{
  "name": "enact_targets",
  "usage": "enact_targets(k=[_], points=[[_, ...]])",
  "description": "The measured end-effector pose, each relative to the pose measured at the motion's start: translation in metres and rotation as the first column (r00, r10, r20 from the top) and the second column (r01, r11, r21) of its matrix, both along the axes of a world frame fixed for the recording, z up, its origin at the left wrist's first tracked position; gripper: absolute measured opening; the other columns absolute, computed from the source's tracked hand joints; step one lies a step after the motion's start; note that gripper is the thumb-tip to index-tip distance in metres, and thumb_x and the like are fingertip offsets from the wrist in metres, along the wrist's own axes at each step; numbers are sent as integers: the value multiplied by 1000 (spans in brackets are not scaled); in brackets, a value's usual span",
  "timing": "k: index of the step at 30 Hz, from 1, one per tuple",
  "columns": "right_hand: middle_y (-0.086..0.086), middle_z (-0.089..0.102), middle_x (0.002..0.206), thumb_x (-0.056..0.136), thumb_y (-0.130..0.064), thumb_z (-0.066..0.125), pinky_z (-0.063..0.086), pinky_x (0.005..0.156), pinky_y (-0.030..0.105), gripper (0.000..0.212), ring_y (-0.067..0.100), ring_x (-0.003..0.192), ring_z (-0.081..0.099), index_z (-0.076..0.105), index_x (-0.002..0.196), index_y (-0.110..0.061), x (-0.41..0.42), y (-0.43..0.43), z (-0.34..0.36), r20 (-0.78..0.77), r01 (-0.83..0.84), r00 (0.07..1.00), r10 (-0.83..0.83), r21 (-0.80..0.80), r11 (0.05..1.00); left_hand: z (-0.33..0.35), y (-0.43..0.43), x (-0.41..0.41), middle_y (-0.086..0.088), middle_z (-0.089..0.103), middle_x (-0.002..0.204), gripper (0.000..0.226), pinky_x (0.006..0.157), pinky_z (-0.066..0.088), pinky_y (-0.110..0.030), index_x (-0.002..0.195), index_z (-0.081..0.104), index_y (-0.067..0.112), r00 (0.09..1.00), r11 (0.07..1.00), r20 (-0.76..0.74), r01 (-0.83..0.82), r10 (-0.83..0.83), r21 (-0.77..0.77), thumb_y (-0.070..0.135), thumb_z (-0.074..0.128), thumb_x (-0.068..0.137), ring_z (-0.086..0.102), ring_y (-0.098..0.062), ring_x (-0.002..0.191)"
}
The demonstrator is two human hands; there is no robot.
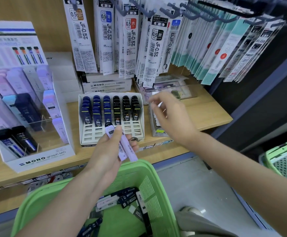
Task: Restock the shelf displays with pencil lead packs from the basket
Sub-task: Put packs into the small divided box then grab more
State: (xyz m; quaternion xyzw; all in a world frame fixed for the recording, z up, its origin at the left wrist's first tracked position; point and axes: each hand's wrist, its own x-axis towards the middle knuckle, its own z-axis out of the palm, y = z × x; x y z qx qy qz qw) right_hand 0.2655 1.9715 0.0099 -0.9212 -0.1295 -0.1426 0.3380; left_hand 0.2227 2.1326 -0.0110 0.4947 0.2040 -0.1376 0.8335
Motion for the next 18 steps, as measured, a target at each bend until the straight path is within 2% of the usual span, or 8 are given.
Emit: enact_targets(k=[3,6,8,9,11,13,15,18], points=[[-13,54,88,93,-24,56,40,60,9,14,2,66,51,56,106,-19,-27,27,1,-247,-61,964,100,162,985,1,2,-2,-6,69,76,21,51,54,-29,89,56,10,998,998,11,-66,66,-1,27,46,97,68,-13,56],[-8,55,95,87,-28,65,45,57,10,33,1,66,53,48,112,-18,-42,44,2,-466,-50,868,173,264,963,6,6,-4,-5,72,76,25,55,53,-33,84,58,11,989,991,58,-134,133,11,24,44,99,68,-15,60],[-8,55,95,81,-22,72,53,66,18,39,7,69,59,47,110,-17,-46,52,0,-522,-15,831,194,328,945,10,9,-8,-5,72,78,23,50,55,-31,86,58,12,982,987,98,-161,160,10,22,43,99,69,-14,59],[-7,56,94,79,-19,75,56,73,28,41,13,73,63,47,109,-19,-47,55,-1,-540,4,819,197,349,937,12,11,-10,-4,72,78,22,48,56,-30,87,59,12,980,987,117,-162,160,12,22,43,99,69,-14,58],[-6,59,88,76,-15,77,57,76,39,41,20,77,66,48,104,-23,-49,59,-2,-555,28,809,192,364,931,16,13,-15,1,73,74,22,51,58,-30,87,60,14,977,987,145,-159,154,23,21,43,99,68,-13,59],[-4,62,81,77,-12,76,55,69,25,34,11,69,61,53,99,-24,-52,60,0,-513,-1,838,184,336,942,19,16,-19,4,71,74,20,57,58,-31,87,60,17,977,986,148,-162,153,47,22,44,99,68,-12,65],[-7,62,78,81,-10,71,46,60,10,19,0,65,53,62,95,-20,-55,59,4,-392,-60,906,160,255,965,21,21,-23,5,70,73,18,61,57,-29,89,59,19,980,983,132,-160,148,86,24,45,98,65,-11,67],[-9,59,84,86,-9,64,43,65,11,14,2,76,52,67,96,-19,-59,58,9,-213,-102,968,133,149,983,23,31,-27,1,62,77,15,50,48,-22,93,58,17,987,978,72,-154,145,140,26,46,97,51,-13,58]])
